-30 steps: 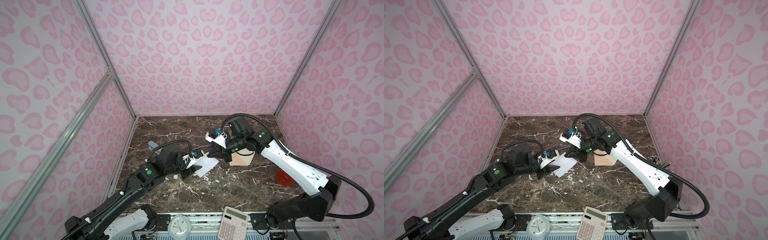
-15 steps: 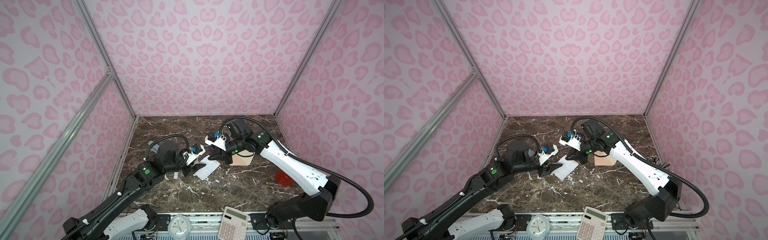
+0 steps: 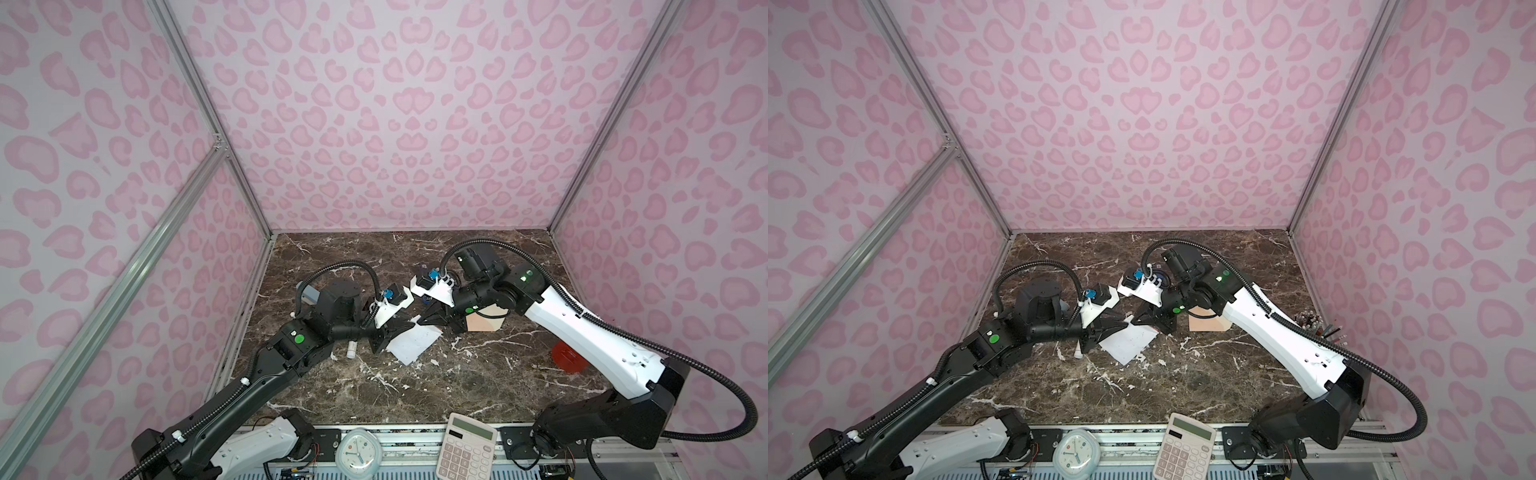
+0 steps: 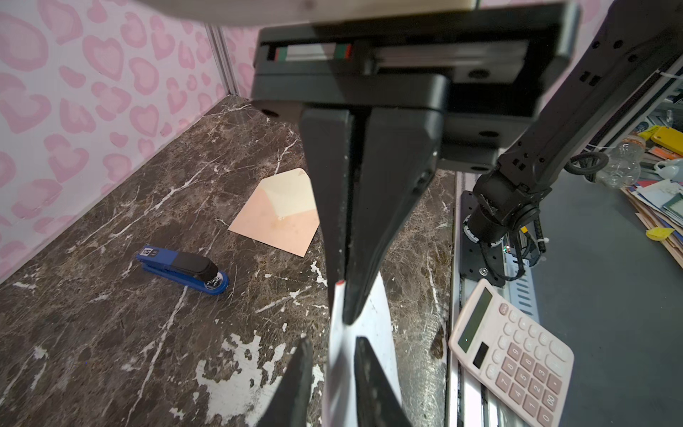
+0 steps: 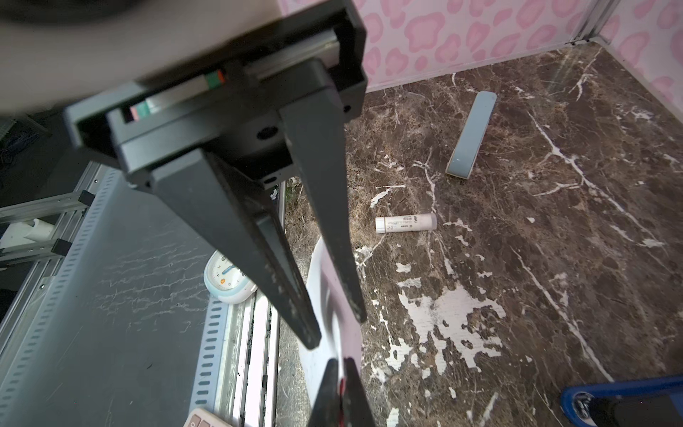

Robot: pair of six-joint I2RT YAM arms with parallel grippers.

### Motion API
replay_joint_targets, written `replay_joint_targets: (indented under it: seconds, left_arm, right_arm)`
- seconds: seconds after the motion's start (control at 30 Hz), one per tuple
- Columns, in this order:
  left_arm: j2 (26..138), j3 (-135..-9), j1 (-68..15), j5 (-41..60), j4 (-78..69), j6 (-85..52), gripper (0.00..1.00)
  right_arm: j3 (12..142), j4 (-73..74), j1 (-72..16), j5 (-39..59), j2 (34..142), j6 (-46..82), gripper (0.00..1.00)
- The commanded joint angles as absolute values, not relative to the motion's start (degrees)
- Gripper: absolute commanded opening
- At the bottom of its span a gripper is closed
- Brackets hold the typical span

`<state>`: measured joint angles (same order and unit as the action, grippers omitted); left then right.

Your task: Place the letter into the envelope and seal it

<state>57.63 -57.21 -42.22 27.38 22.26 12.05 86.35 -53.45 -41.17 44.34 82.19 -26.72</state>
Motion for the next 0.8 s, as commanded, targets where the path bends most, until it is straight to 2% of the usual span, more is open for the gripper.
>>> replay_joint_targets:
  seconds: [0.0,0.07,0.23,0.43,0.53,0.57,0.67,0.77]
  left_arm:
    - [57.82,-57.05,-42.08,29.80,20.97,11.44,0.22]
    - [58.11,-56.88,-42.03,30.46,21.06,11.34,0.20]
    - [58.47,-56.42,-42.08,31.53,20.48,11.16,0.04]
    - [58.62,-56.01,-41.98,32.75,21.02,11.24,0.04]
    - [58.31,-55.63,-42.00,31.01,20.35,11.25,0.04]
    - [58.12,-55.55,-41.93,30.46,20.09,11.27,0.04]
    - [57.68,-55.28,-41.83,29.29,19.21,11.50,0.04]
    - [57.66,-55.50,-41.74,29.19,19.25,11.60,0.04]
  right_arm:
    - [85.86,-53.31,-41.43,43.51,81.83,-26.33,0.00]
    - [85.87,-53.09,-41.52,43.59,81.64,-26.15,0.00]
    - [85.78,-52.78,-41.57,43.59,81.27,-25.82,0.00]
    - [85.61,-51.25,-41.58,43.81,80.66,-24.51,0.00]
    - [82.91,-49.48,-41.58,44.24,80.07,-23.40,0.24]
    - [82.49,-49.08,-41.57,44.47,79.94,-23.22,0.27]
    - [81.36,-48.31,-41.58,45.02,79.80,-22.85,0.34]
    - [80.41,-47.63,-41.58,45.25,79.80,-22.78,0.33]
